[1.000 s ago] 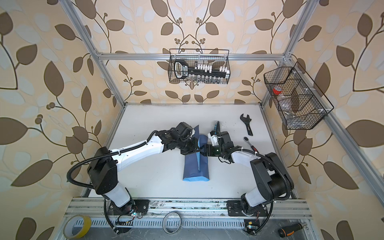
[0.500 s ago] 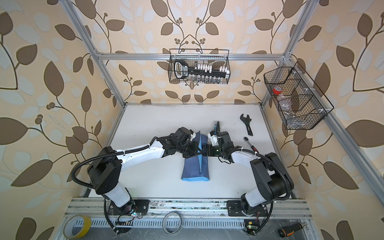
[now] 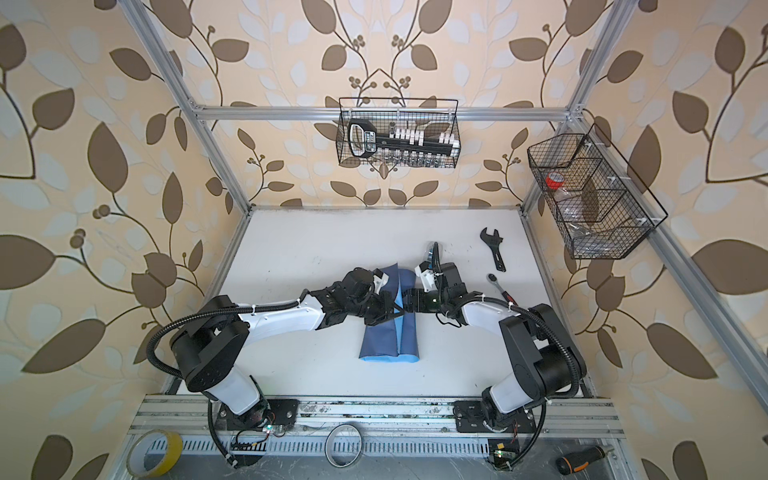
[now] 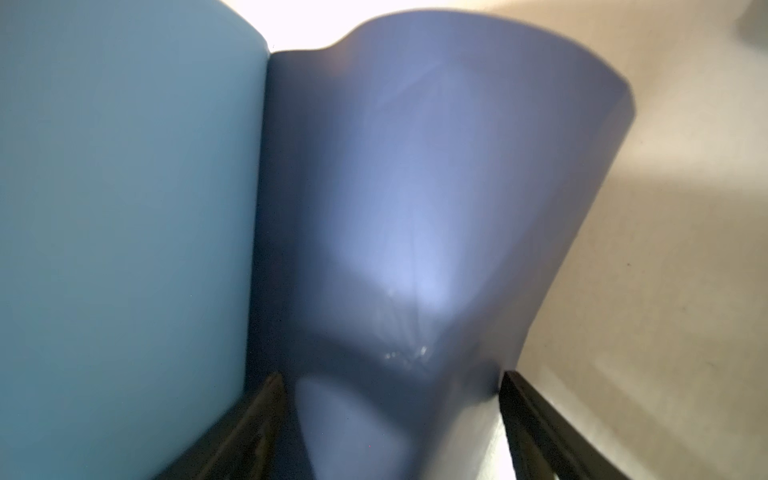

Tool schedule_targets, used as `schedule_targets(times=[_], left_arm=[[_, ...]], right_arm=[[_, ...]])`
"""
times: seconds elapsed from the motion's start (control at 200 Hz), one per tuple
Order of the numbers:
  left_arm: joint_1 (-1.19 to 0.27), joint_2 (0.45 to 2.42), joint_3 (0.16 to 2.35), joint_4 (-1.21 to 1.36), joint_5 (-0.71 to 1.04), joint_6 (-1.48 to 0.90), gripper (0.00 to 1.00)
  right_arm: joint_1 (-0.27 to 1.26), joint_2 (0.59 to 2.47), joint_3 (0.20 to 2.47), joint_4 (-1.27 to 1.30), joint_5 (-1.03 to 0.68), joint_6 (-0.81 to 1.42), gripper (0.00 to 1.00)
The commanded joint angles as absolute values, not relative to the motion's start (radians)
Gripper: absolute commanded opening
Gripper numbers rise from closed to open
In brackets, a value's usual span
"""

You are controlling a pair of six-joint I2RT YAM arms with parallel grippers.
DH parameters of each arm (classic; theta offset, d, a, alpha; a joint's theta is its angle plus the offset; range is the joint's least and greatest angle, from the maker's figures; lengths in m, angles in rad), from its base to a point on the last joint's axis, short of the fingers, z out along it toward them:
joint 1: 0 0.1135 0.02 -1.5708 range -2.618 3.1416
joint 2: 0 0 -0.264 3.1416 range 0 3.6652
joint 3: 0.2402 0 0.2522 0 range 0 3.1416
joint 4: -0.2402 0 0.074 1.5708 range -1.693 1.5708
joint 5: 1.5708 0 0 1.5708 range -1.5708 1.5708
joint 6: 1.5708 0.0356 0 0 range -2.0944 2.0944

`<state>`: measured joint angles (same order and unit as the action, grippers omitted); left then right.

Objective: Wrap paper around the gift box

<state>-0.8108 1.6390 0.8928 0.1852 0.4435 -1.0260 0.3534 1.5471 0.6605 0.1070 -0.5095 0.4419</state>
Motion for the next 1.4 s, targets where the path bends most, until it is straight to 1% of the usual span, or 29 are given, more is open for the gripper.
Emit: schedule_targets(times=[0.0, 0.43, 0.77, 0.985, 1.395], left_arm=[[-0.815, 1.631, 0.881, 0.338, 0.486, -1.05, 0.0], [-0.813, 1.689, 0.865, 0.496, 0.492, -1.09, 0.0], [-0.801, 1.691, 0.887, 0.504, 0.491, -1.059, 0.0], [-0.801, 1.707, 0.82, 0.623, 0.479, -1.047, 0.0], [-0.801, 1.735, 0.728, 0.687, 0.474, -1.003, 0.0]], right_arm=[[0.367, 1.601, 0.642, 0.011, -0.468, 0.436, 0.82], [0.345, 1.614, 0.638, 0.028, -0.504, 0.445, 0.82], [0.346, 1.619, 0.629, 0.033, -0.5, 0.449, 0.82], [0.345, 1.623, 0.635, 0.03, -0.497, 0.445, 0.82], [0.343, 1.609, 0.66, -0.005, -0.485, 0.433, 0.82]])
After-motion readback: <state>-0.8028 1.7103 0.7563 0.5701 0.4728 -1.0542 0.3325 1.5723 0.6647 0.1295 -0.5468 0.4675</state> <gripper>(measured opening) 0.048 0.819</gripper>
